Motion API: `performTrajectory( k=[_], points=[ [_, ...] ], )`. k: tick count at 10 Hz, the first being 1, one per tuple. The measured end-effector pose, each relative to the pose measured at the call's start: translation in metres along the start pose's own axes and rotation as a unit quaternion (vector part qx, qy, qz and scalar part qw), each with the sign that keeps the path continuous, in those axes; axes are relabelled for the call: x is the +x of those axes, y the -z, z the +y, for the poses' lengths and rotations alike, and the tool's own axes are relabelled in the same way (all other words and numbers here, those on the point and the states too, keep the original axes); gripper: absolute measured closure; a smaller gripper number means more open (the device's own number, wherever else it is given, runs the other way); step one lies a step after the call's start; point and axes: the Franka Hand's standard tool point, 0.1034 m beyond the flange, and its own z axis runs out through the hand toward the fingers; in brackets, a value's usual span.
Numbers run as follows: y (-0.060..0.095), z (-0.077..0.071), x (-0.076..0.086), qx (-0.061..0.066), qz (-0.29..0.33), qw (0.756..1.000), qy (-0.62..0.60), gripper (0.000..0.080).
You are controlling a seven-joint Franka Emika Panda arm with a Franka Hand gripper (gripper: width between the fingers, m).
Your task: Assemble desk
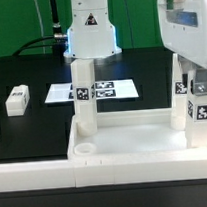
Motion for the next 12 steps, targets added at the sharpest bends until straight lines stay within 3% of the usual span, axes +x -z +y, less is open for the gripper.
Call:
performTrajectory(
  k=[3, 5, 6, 7, 8, 9, 10, 12],
  points=[
    [0.0, 0.002, 0.001, -0.006, 0.002, 0.997, -0.072, 0.0504],
    [0.0, 0.002, 0.001, -0.006, 0.003, 1.0, -0.029, 0.0504],
    [0.001, 0.002, 0.0, -0.006, 0.004, 0.998, 0.058, 0.0404],
    [0.002, 0.001, -0.003, -0.005, 0.003, 0.993, 0.121, 0.0234],
    [0.003, 0.001, -0.007, -0.004, 0.001, 0.983, 0.186, 0.017],
    [0.005, 0.0, -0.012, 0.005, 0.001, 0.969, 0.247, 0.017],
    [0.01, 0.003, -0.024, 0.003, 0.004, 0.969, 0.247, 0.0153],
    [0.009, 0.003, -0.021, 0.002, 0.009, 0.942, 0.336, 0.0151]
  ],
)
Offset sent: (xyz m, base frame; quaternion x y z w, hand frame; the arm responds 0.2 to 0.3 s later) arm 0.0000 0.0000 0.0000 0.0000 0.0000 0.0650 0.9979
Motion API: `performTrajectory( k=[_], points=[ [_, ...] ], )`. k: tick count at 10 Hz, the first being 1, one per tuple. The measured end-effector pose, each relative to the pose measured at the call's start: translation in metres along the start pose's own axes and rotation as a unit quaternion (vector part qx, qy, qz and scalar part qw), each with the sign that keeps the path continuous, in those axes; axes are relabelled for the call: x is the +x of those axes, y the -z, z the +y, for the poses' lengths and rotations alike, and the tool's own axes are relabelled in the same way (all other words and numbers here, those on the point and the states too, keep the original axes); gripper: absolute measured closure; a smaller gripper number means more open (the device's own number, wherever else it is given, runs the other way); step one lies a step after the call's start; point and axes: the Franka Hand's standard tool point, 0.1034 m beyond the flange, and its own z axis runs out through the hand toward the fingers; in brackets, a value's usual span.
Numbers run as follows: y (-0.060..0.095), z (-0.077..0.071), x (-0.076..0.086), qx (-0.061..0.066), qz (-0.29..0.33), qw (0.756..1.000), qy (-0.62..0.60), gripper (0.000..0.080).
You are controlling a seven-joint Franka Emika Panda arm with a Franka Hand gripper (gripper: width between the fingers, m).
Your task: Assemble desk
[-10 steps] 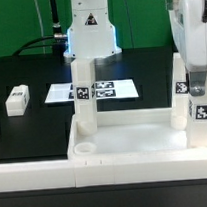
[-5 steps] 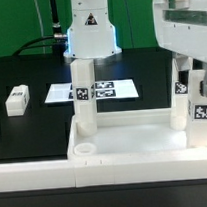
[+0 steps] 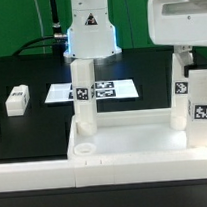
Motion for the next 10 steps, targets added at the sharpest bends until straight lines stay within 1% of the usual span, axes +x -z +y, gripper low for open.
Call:
performTrajectory(
  k=[1, 2, 3, 4, 5, 8, 9, 10],
  points=[
    [0.001, -0.001, 0.001, -0.002, 0.003, 0.998, 0.063, 0.0151],
    [0.004, -0.003, 0.006, -0.005, 0.01, 0.986, 0.164, 0.0151],
    [0.005, -0.002, 0.012, -0.006, 0.013, 0.971, 0.238, 0.0151],
    [0.002, 0.0, 0.017, -0.007, 0.015, 0.95, 0.313, 0.0151],
    [0.0, 0.002, 0.02, -0.008, 0.016, 0.939, 0.344, 0.0151],
    [0.0, 0.002, 0.02, -0.01, 0.017, 0.938, 0.347, 0.0151],
    [0.0, 0.002, 0.02, -0.01, 0.017, 0.943, 0.331, 0.0283],
    [0.0, 0.002, 0.02, -0.009, 0.018, 0.946, 0.325, 0.0433]
  ],
)
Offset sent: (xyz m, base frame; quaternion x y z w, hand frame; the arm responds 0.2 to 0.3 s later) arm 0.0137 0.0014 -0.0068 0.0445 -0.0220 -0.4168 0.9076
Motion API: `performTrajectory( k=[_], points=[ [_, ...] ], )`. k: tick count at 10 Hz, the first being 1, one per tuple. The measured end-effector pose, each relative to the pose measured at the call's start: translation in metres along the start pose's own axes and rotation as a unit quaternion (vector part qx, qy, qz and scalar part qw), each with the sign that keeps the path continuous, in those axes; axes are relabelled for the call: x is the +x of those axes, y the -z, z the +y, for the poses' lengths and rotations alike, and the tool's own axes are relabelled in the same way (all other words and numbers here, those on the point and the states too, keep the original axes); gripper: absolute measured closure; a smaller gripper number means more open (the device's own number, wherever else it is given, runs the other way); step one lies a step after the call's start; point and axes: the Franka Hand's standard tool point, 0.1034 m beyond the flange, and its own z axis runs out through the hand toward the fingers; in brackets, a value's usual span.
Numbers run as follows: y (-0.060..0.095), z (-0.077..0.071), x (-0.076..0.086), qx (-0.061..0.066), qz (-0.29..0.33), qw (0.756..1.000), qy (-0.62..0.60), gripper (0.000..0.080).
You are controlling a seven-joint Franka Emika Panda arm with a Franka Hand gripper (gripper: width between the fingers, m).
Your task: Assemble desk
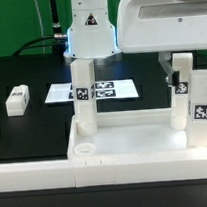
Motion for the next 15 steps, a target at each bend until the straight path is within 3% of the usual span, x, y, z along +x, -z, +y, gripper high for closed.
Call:
performTrajectory(
  k=[1, 2, 4, 6, 11, 12, 13, 14, 15],
  points=[
    [0.0, 0.0, 0.0, 0.0, 0.0, 1.0, -0.022, 0.0433],
    [0.0, 0.004, 0.002, -0.004, 0.001, 0.999, -0.054, 0.05],
    [0.0, 0.008, 0.003, -0.009, 0.003, 0.995, -0.103, 0.05],
    [0.001, 0.013, 0.005, -0.022, 0.009, 0.99, -0.137, 0.0498],
    [0.001, 0.016, 0.006, -0.024, 0.008, 0.99, -0.138, 0.0496],
    [0.012, 0.017, 0.005, -0.023, -0.002, 0.989, -0.145, 0.0496],
    [0.031, 0.017, 0.012, -0.012, 0.002, 0.989, -0.151, 0.0421],
    [0.048, 0.016, 0.017, -0.001, 0.009, 0.989, -0.149, 0.0275],
    [0.068, 0.016, 0.022, 0.01, 0.017, 0.989, -0.144, 0.0177]
  ],
)
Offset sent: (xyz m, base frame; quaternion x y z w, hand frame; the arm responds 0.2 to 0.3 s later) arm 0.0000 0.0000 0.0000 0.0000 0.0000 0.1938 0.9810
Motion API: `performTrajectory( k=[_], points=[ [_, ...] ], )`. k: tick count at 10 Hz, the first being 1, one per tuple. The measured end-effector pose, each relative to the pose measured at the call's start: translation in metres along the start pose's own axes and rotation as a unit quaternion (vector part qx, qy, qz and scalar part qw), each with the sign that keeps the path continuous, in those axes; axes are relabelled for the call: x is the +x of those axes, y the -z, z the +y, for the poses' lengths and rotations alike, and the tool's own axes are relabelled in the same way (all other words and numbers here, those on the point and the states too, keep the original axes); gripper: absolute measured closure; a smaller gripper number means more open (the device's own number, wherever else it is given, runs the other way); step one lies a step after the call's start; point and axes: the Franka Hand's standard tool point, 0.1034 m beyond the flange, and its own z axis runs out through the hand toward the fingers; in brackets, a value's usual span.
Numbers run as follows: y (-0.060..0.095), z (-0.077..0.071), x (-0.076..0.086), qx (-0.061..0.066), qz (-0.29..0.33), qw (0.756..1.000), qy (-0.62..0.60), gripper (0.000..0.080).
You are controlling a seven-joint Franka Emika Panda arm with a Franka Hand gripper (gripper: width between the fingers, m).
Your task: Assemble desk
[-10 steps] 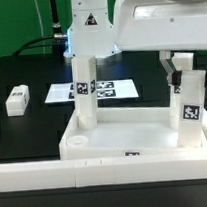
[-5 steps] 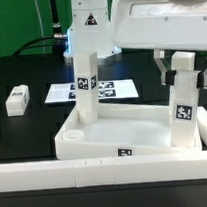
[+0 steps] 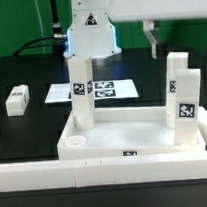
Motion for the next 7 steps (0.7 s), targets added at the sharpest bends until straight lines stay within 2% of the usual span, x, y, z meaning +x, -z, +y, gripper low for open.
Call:
performTrajectory(
  k=[1, 2, 7],
  points=[
    [0.0148, 0.0043, 0.0051, 0.007, 0.004, 1.0, 0.003, 0.0177],
    [0.0229, 0.0127, 0.0114, 0.009, 0.007, 1.0, 0.003, 0.0154],
    [0.0211, 0.0129, 0.0112, 0.008, 0.007, 1.0, 0.003, 0.015]
  ],
)
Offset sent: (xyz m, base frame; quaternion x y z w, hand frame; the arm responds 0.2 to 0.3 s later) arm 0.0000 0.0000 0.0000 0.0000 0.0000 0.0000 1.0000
